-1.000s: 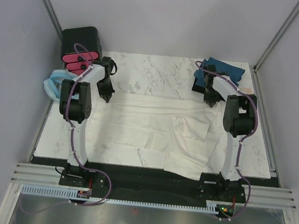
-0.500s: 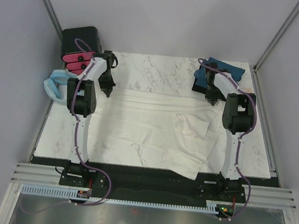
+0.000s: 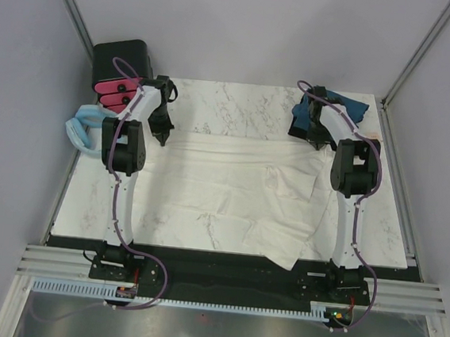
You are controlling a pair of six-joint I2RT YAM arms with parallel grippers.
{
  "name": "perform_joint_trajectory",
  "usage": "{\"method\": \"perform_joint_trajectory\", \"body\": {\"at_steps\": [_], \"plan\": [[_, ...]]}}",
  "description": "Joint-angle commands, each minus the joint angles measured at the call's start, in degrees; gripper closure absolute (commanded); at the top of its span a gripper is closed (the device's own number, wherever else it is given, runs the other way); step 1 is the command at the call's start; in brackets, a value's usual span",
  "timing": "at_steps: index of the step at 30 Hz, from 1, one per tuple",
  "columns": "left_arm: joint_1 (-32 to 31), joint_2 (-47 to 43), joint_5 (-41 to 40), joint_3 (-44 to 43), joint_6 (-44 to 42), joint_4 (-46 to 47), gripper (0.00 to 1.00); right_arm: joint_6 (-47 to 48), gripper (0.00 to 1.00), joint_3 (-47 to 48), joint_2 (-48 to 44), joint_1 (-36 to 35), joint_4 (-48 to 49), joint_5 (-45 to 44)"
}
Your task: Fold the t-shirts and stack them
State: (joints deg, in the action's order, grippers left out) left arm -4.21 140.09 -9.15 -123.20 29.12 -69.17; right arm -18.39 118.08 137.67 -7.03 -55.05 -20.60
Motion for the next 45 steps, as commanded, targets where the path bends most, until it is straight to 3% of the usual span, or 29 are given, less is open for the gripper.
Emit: {"method": "perform_joint_trajectory", "body": {"at_steps": [1, 4, 6, 10, 15, 20, 23, 26, 27, 32, 37, 45], "plan": [[2.2, 1.2, -5.5, 1.3, 0.0, 6.7, 0.98, -0.9, 0.86, -1.1, 1.0, -0.5, 4.5, 3.6], [2.2, -1.7, -4.3, 1.3, -1.3, 9.4, 0.90, -0.7, 0.81, -3.6, -2.8, -0.6, 7.7, 6.4], [2.2, -6.0, -3.6, 2.8, -1.2, 11.0, 0.86, -0.7, 0.71, -5.7, -5.7, -0.8, 9.5, 8.1], [2.0, -15.8, -0.6, 8.1, -0.9, 18.0, 0.79, -1.4, 0.66, -9.0, -17.3, -1.1, 13.2, 8.0], [0.7, -24.9, 5.3, 13.1, -1.4, 20.4, 0.74, -1.1, 0.62, -11.8, -30.9, -2.4, 13.3, 9.0], [-1.0, -33.2, 13.7, 18.9, -3.5, 20.5, 0.74, -1.5, 0.62, -11.8, -40.0, -4.7, 7.9, 13.6], [-2.2, -40.5, 12.5, 26.1, -3.8, 19.5, 0.74, -2.3, 0.62, -13.2, -44.8, -8.2, 0.1, 15.8], [-2.4, -50.6, 9.3, 36.5, -2.2, 19.6, 0.73, -4.2, 0.61, -24.2, -52.3, -14.9, -2.3, 14.7], [-2.4, -53.0, 8.0, 39.2, -1.9, 19.8, 0.71, -6.5, 0.60, -32.7, -56.9, -16.3, -1.1, 14.5], [-2.4, -64.9, 4.6, 55.0, -1.9, 20.5, 0.69, -12.6, 0.59, -54.7, -68.5, -22.8, -0.9, 16.1], [-2.4, -71.2, 4.7, 62.1, -2.8, 20.2, 0.69, -16.6, 0.58, -61.4, -73.2, -27.2, -4.5, 16.6], [-2.4, -72.2, 5.1, 62.7, -2.4, 19.5, 0.69, -22.9, 0.54, -69.9, -73.1, -37.0, -2.5, 17.4]]}}
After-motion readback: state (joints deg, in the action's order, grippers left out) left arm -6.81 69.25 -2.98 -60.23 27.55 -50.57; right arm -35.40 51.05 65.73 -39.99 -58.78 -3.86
